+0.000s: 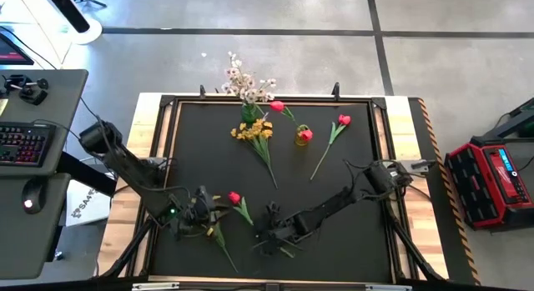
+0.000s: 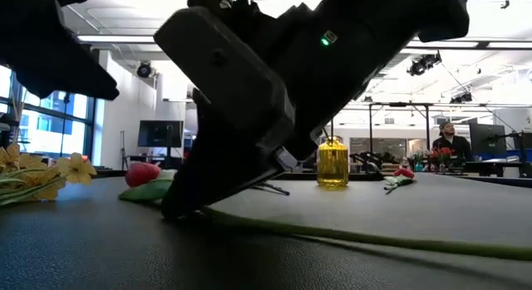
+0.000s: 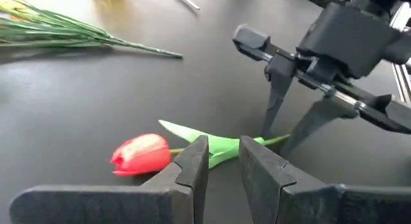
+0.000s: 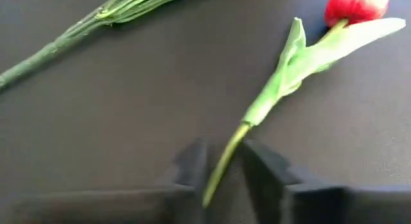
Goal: Sort flowers into vase by color
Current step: Put the bottom pink flower into the yellow vase
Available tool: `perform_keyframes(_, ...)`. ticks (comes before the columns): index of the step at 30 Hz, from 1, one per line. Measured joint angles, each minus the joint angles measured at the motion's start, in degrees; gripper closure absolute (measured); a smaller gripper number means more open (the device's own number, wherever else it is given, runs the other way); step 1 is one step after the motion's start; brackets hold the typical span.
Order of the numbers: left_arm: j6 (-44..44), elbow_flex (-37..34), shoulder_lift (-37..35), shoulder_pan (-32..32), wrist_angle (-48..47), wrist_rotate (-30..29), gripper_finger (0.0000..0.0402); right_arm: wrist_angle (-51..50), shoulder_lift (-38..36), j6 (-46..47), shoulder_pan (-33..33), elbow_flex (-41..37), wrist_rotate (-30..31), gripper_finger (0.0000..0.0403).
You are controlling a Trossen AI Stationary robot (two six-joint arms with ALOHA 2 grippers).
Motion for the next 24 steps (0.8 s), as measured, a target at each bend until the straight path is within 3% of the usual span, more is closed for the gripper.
perform_keyframes(3,-0.6,0.0,2.3,-0.3,1.5,0.0,0.0328,-0.4,-1.9,1.2,0.6,-2.5,3.0,0.0389)
perform_keyframes(10,-1.1,0.0,5.3,-2.4,4.2,-3.0,0.0328,1.2,-17.8,9.1,5.3,-18.6,14.8,0.0398)
perform_keyframes(13,4.9,0.0,6.9,-2.6,9.9,-4.2,0.0328,7.4,-25.8,10.2,8.2,-27.8,21.0,0.0397)
perform_keyframes(16,17.2,0.1,10.0,-2.3,21.3,-3.7,0.0328,20.5,-33.7,6.4,10.6,-36.7,26.5,0.0401)
perform_keyframes(19,29.9,0.1,14.6,-1.2,33.2,-3.5,0.0328,36.9,-38.2,-1.2,12.2,-46.3,28.4,0.0401)
perform_keyframes(21,33.9,0.0,17.4,0.4,39.5,-2.9,0.0328,51.1,-39.4,-6.7,12.4,-52.3,28.6,0.0402)
perform_keyframes(24,38.2,0.0,20.7,4.1,47.1,4.1,0.0328,72.7,-39.5,-16.5,11.3,-59.6,26.4,0.0402)
